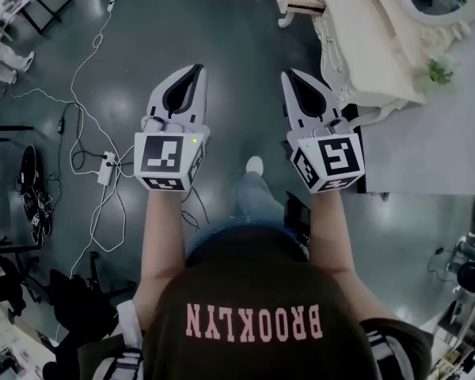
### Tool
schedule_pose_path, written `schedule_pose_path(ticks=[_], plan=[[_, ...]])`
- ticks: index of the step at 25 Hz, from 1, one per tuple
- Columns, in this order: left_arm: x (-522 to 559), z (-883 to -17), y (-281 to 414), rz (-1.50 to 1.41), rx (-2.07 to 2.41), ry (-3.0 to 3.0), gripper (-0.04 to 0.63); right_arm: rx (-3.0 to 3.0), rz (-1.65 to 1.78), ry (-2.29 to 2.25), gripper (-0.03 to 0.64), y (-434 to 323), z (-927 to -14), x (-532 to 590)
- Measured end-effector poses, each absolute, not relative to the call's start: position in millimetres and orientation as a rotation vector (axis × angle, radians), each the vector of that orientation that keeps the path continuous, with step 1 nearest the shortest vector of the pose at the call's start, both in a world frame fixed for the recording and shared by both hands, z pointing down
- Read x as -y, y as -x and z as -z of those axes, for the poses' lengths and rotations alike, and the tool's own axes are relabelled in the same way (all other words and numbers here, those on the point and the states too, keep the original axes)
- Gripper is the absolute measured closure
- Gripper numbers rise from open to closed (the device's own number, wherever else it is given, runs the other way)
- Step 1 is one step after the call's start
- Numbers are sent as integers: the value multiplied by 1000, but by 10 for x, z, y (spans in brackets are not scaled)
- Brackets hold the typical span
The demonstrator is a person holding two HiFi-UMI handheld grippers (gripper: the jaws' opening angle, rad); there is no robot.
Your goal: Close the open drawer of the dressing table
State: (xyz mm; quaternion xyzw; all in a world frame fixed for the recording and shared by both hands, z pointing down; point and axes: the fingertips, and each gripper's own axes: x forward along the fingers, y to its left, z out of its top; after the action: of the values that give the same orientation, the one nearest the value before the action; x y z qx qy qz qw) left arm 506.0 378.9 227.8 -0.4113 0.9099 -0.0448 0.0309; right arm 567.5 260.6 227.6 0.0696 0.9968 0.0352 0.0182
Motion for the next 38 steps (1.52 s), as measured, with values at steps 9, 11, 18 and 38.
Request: schedule_pose_path(ticks=[9, 11, 18, 38], plan=[[-2883, -2201, -4198, 111, -2826, 1245, 589, -3105, -134, -210, 620, -4792, -2303, -1685], [-2720, -2212, -4057, 121, -2834, 1240, 589, -3101, -117, -234, 620, -4651, -2291, -1539], [-2286, -2198, -3648, 135, -2840, 1228, 589, -3095, -144, -297, 620, -4239, -2294, -1182], [-1925, -2435, -2701, 56, -2849, 1294, 589, -3122, -70, -333, 620, -3402, -2503, -1049]])
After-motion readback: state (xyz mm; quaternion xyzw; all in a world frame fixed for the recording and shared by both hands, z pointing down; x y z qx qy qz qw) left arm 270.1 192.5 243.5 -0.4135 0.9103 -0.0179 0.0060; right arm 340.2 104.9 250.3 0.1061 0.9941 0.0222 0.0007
